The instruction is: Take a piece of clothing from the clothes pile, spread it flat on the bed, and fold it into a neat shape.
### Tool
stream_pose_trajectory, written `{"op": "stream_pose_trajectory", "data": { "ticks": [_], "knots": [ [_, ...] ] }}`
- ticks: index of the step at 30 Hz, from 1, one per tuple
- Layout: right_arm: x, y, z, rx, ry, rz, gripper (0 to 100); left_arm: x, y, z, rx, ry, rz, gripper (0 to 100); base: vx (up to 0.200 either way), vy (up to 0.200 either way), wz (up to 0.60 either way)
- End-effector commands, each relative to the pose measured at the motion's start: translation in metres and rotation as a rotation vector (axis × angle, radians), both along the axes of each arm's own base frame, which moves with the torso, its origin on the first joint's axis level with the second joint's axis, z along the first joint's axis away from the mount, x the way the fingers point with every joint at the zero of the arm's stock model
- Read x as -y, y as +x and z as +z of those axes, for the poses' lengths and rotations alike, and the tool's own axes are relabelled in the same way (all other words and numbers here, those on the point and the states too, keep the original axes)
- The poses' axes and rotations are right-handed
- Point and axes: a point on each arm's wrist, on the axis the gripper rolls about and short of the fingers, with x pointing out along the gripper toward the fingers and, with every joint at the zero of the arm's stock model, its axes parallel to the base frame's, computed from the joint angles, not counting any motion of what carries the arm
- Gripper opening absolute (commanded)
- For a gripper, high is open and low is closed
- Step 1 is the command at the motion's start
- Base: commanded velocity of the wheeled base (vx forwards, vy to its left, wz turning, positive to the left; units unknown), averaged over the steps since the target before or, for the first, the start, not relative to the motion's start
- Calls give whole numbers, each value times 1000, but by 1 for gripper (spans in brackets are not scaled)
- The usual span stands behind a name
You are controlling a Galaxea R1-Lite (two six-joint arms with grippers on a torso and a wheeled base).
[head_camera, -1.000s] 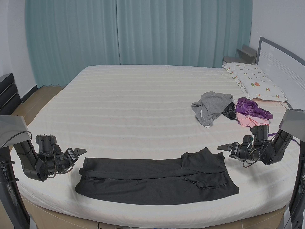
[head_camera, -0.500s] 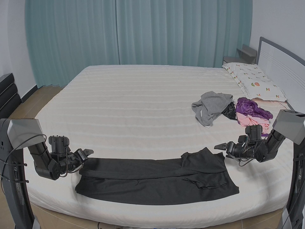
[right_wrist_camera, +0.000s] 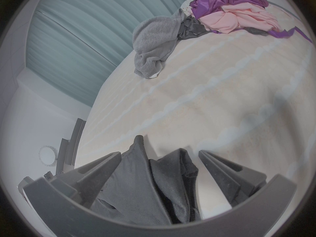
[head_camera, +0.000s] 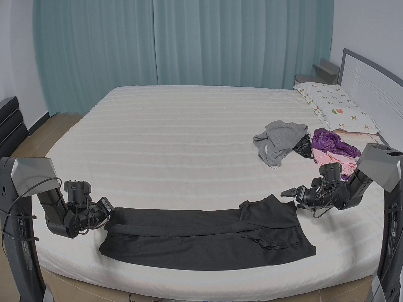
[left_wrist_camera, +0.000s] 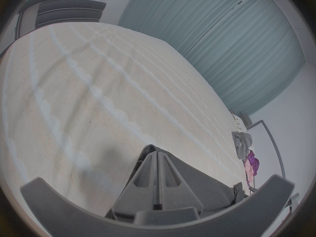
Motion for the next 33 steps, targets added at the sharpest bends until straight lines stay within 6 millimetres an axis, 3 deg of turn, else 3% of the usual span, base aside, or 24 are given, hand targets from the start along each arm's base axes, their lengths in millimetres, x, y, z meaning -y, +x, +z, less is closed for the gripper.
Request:
{"op": "stream_pose_trajectory", "data": {
  "ticks": [1,4,5,14,22,33],
  "knots": [
    [-2,4,-3,2,-3,7,100,-1,0,1,1,-2,4,0,0,0,0],
    [-4,3,-4,-9,-8,13,100,0,-1,0,-4,-4,4,0,0,0,0],
    [-4,3,-4,-19,-11,13,0,-1,-1,0,-4,-2,4,0,0,0,0],
    [-2,3,-1,-21,-14,-1,0,0,-1,0,-4,-4,4,0,0,0,0],
    [12,5,10,11,-12,-39,0,-4,1,1,4,-11,21,0,0,0,0],
    [20,7,8,32,-24,-68,0,-8,3,6,17,-49,61,0,0,0,0]
  ]
}}
